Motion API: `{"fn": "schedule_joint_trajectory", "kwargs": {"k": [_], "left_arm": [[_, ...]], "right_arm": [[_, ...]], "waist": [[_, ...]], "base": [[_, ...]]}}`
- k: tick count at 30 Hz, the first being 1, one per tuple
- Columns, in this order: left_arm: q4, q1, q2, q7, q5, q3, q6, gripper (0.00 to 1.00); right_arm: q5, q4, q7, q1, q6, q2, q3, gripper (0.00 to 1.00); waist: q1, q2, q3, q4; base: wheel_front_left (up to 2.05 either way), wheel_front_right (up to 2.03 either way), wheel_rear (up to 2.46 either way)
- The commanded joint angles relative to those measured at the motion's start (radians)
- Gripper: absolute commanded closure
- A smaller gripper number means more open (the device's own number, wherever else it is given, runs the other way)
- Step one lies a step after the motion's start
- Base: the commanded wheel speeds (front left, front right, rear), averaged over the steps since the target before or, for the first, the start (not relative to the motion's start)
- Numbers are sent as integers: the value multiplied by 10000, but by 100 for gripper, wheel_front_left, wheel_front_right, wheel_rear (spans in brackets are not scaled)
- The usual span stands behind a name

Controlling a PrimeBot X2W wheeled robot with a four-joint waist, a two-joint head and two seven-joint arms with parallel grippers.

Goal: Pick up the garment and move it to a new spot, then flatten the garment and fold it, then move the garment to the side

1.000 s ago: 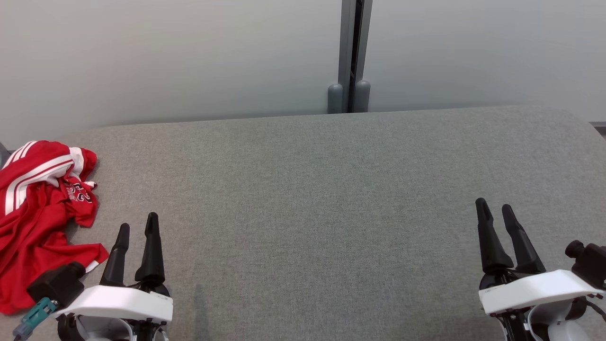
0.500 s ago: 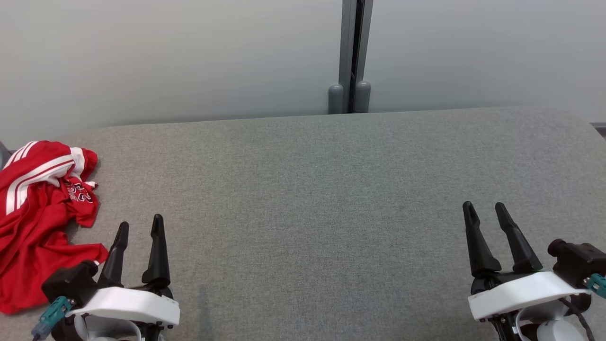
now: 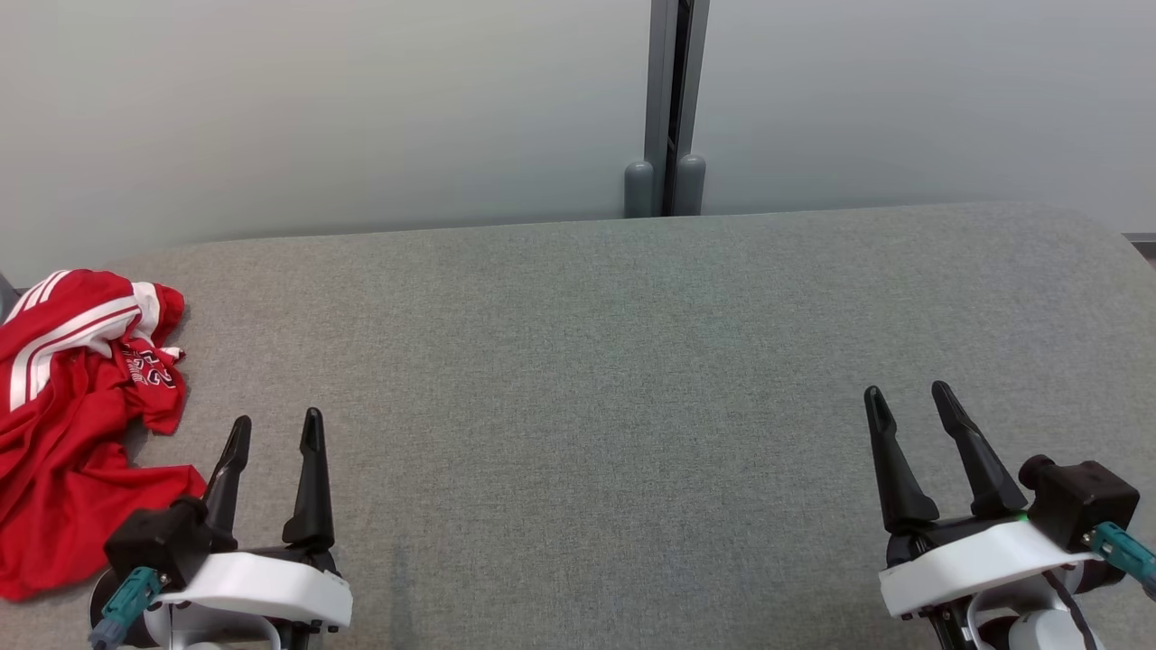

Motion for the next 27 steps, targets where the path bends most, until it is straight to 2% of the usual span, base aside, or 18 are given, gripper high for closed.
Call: {"fn": "schedule_joint_trajectory", "kwargs": {"k": [1,27], "left_arm": [[-48,-2,74,-106,252,0,46,0],[-62,108,-32,-604,1978,-7,8,0]], "right_arm": [[-268,-122,-95,-63,18,-71,4,0],[-1976,-394,-368,113,21,-106,293,0]], "waist": [[0,-1,-2,2],[0,-1,-3,-25]], "base": [[0,0,0],[0,0,0]]}}
